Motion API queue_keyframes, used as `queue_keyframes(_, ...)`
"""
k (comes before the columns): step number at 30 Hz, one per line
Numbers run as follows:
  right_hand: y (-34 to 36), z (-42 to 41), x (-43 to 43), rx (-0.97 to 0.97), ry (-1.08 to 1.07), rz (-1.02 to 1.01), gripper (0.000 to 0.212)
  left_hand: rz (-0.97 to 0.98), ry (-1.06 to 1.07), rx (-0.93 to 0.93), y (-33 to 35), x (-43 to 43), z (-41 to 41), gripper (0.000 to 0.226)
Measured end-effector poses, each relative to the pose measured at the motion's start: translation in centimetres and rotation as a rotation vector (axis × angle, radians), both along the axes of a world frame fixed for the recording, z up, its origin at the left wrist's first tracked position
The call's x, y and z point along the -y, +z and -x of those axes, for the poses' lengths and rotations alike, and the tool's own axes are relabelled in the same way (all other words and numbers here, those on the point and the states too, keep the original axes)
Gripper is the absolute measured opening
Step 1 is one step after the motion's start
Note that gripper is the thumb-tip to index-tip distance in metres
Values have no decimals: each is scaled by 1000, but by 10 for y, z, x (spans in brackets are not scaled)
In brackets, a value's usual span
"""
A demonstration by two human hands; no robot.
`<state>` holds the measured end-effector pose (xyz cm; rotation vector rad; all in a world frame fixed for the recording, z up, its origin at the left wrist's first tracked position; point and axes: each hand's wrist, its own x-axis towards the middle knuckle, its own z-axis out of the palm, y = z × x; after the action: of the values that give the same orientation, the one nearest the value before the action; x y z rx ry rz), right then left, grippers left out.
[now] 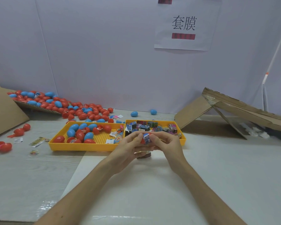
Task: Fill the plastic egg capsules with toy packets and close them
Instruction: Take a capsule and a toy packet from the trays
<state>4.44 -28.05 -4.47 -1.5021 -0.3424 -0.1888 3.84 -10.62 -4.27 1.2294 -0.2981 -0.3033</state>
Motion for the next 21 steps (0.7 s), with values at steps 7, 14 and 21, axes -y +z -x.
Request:
queue_keyframes(7, -1, -2, 1, 29, -71, 68, 17, -62, -38, 18, -1, 3, 1, 44)
queue_keyframes(14, 0, 0, -1, 51, -88, 100, 24, -66, -70, -14, -3, 2, -1, 49)
queue_keyframes(21, 3, 3, -3, 74, -52, 162, 32, -3, -84, -120, -7, 0, -6, 54)
